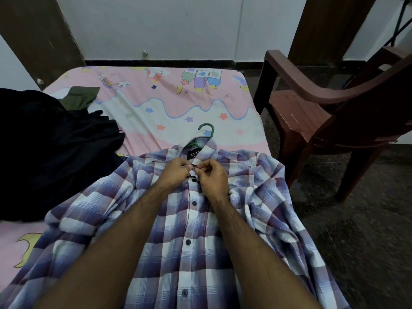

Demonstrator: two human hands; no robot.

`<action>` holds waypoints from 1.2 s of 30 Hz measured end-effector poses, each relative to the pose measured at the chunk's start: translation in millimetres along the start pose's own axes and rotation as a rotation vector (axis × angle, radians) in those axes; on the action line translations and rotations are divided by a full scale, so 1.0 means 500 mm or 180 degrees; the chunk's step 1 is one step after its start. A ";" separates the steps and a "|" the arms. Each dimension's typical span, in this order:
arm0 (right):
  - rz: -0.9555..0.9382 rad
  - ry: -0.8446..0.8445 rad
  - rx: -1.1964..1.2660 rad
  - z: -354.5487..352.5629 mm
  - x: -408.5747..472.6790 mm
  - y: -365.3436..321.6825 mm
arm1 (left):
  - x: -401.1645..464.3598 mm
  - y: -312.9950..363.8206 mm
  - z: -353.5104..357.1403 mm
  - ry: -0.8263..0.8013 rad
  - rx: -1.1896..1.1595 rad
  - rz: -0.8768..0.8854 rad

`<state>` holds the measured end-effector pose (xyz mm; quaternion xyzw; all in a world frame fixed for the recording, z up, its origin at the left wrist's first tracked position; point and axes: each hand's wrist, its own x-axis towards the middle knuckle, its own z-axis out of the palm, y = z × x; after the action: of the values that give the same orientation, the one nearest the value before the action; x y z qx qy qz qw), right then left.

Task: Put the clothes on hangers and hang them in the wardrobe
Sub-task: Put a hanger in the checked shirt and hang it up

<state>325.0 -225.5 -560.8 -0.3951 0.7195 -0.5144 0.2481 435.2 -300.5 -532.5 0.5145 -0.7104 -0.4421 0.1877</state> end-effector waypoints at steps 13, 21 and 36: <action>0.0487 -0.0123 0.0070 -0.104 0.202 -0.112 | -0.029 -0.020 -0.026 -0.0414 -0.0806 0.0182; -0.0222 -0.0820 -0.0241 -0.134 0.177 -0.216 | -0.100 0.013 -0.074 0.0156 0.0713 0.1532; -0.2501 -0.1289 0.0004 -0.505 -0.169 -0.895 | -0.483 0.532 -0.425 0.1965 0.2176 0.3949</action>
<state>320.4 -89.5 -58.2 -0.7314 0.4513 -0.4823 0.1700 534.6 -155.0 -154.1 0.1515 -0.8812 0.1515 0.4215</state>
